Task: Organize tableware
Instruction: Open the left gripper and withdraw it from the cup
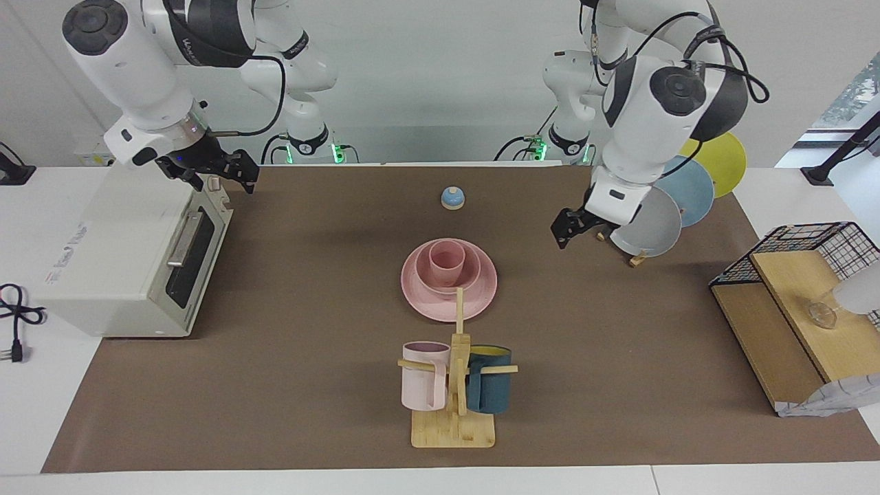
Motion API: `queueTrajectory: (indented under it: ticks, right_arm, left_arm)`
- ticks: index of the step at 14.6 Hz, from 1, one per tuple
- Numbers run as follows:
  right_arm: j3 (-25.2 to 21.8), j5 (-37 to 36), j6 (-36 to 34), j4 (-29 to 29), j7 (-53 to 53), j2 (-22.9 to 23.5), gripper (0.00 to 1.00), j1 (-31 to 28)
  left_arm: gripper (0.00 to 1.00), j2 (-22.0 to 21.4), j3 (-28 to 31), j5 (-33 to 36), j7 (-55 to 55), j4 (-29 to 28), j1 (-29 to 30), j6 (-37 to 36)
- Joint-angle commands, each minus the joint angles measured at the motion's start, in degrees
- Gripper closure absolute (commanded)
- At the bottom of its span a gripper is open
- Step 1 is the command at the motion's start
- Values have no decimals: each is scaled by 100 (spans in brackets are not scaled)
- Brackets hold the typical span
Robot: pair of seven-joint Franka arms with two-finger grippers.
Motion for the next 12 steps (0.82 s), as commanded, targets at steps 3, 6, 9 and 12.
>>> queueTrajectory:
  ticks: [3, 6, 9, 12]
  right_arm:
    - [-28, 49, 23, 4, -97, -69, 0, -26]
    - [-28, 49, 14, -14, -124, -69, 0, -26]
    - [-28, 49, 14, -14, -124, -69, 0, -26]
    - [-28, 49, 14, -14, -124, -69, 0, -26]
  left_arm:
    - [0, -531, -64, 20, 1615, -310, 960, -489]
    - [0, -672, -64, 20, 1749, -380, 1059, -498]
    - [0, -847, -81, 20, 1697, -371, 989, -507]
    - [0, -1032, -117, 20, 1714, -415, 971, -804]
